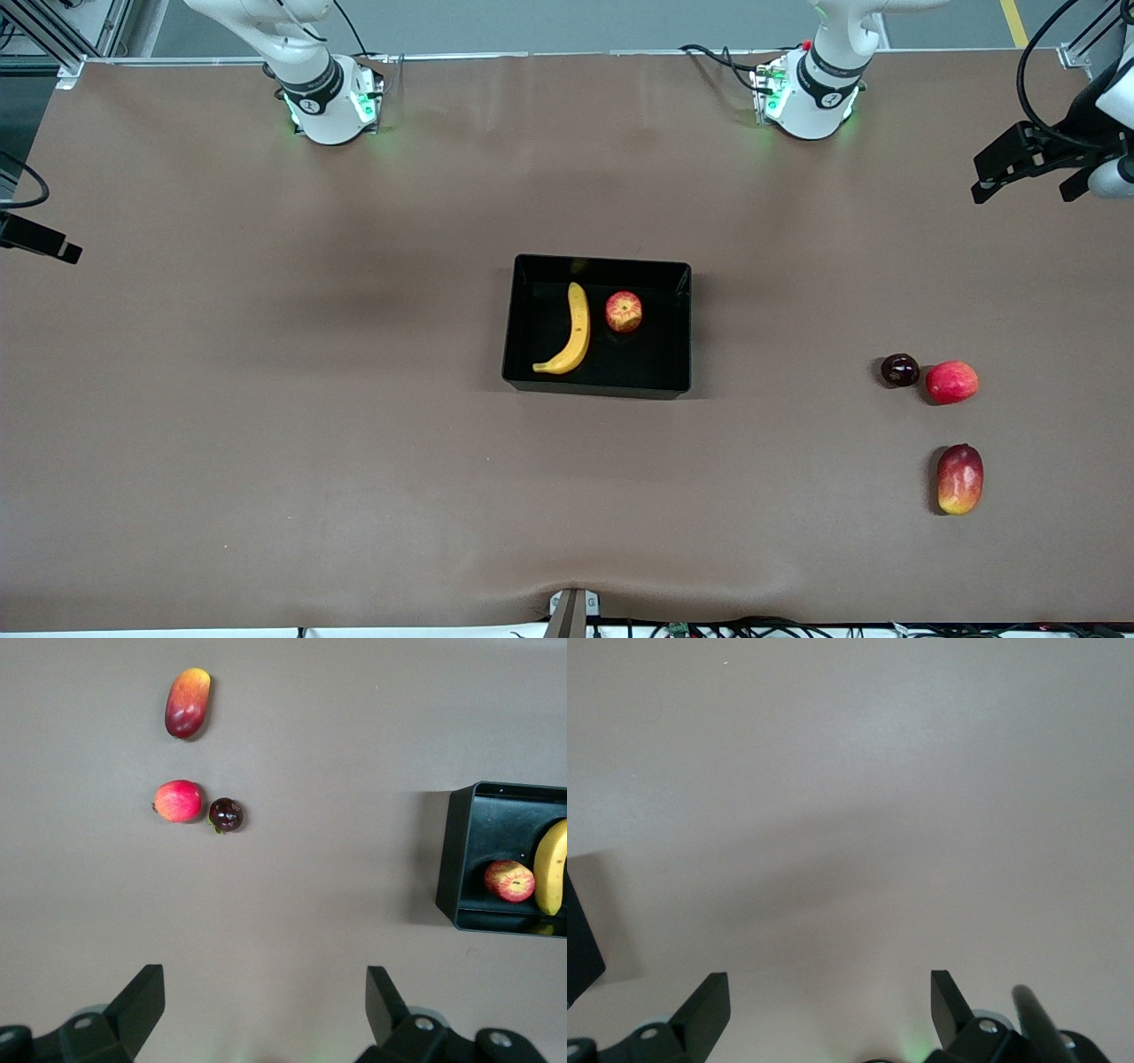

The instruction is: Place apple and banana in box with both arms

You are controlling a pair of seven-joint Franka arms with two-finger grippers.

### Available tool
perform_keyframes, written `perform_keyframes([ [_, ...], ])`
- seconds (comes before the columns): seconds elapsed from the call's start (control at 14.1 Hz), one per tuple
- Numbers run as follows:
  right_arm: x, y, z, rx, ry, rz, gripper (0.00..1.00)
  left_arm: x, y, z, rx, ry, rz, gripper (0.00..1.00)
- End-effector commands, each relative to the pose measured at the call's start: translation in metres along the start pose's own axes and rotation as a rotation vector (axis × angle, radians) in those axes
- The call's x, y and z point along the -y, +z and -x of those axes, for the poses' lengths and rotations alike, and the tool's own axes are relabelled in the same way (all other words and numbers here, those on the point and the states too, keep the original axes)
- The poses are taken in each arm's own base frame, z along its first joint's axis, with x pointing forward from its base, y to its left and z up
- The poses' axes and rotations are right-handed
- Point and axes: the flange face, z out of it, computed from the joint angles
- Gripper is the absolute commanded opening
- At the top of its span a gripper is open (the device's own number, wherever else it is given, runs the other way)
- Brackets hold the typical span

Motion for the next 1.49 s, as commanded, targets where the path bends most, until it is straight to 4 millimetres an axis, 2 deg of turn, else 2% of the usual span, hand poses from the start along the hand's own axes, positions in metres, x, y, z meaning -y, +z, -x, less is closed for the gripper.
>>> perform_keyframes([
  [0.0,-0.002,-0.005,0.002,-0.007,-0.003,-0.023,1.00,-0.001,-0.005,0.005,-0.018,0.014,0.021,1.00],
  [0.43,-0.002,-0.011,0.001,-0.031,-0.003,-0.013,1.00,0.002,-0.009,-0.002,-0.032,-0.017,0.056,1.00],
  [0.71,-0.019,-0.013,0.000,-0.034,0.027,-0.032,1.00,0.007,-0.008,-0.005,-0.032,-0.023,0.044,1.00],
  [1.42,-0.018,-0.013,0.000,-0.040,0.027,-0.036,1.00,0.019,0.001,-0.006,0.008,-0.030,0.013,1.00],
])
